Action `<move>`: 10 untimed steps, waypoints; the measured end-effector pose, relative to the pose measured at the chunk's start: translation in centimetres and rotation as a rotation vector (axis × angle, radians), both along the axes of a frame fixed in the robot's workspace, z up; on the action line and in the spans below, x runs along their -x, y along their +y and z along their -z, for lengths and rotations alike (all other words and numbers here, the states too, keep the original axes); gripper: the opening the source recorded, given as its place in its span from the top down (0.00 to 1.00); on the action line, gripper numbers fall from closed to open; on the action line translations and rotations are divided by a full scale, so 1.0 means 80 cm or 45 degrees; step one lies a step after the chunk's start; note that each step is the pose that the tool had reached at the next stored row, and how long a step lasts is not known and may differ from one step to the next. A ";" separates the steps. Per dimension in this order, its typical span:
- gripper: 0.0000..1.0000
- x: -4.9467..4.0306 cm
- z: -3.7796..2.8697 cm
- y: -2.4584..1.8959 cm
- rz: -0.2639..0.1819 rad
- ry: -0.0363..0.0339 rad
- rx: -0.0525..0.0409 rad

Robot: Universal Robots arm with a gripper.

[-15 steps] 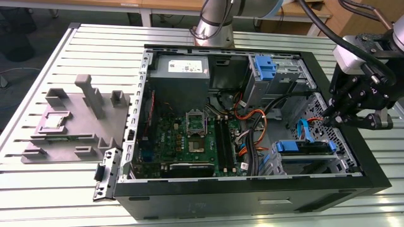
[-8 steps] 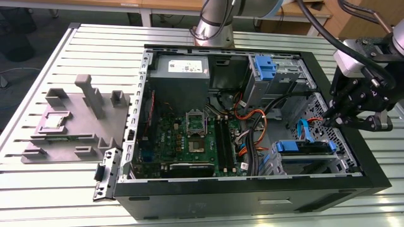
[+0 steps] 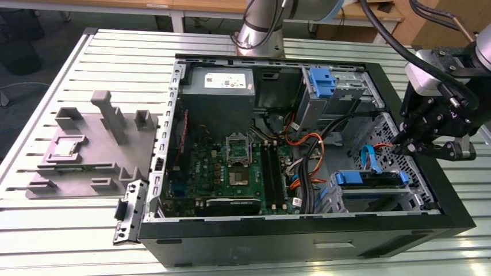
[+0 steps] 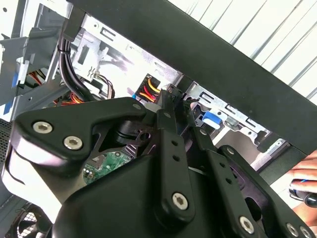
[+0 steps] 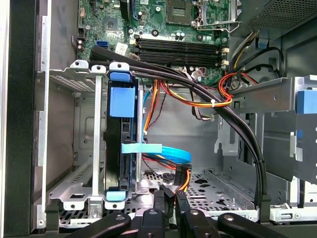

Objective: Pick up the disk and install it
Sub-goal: 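Insert the second disk wire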

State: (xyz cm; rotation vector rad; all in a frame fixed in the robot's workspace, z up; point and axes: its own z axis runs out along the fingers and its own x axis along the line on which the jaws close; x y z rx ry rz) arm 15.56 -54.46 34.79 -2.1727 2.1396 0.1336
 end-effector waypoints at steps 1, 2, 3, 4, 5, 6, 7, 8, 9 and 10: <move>0.76 0.000 0.0000 0.0000 0.000 0.0000 0.000; 0.76 0.000 0.0001 0.0000 0.000 0.0000 0.000; 0.76 0.000 0.0001 0.0000 0.000 0.0000 0.000; 0.76 0.000 0.0001 0.0000 0.000 0.0000 0.000; 0.76 0.000 0.0001 0.0000 0.000 0.0000 0.000; 0.76 0.000 0.0002 0.0000 0.000 0.0000 0.000; 0.76 0.000 0.0001 0.0000 0.000 0.0000 0.000; 0.76 0.000 0.0002 0.0000 0.000 0.0000 0.000; 0.78 0.000 0.0002 0.0000 0.000 0.0000 0.000; 0.78 0.000 0.0002 0.0000 0.000 0.0000 0.000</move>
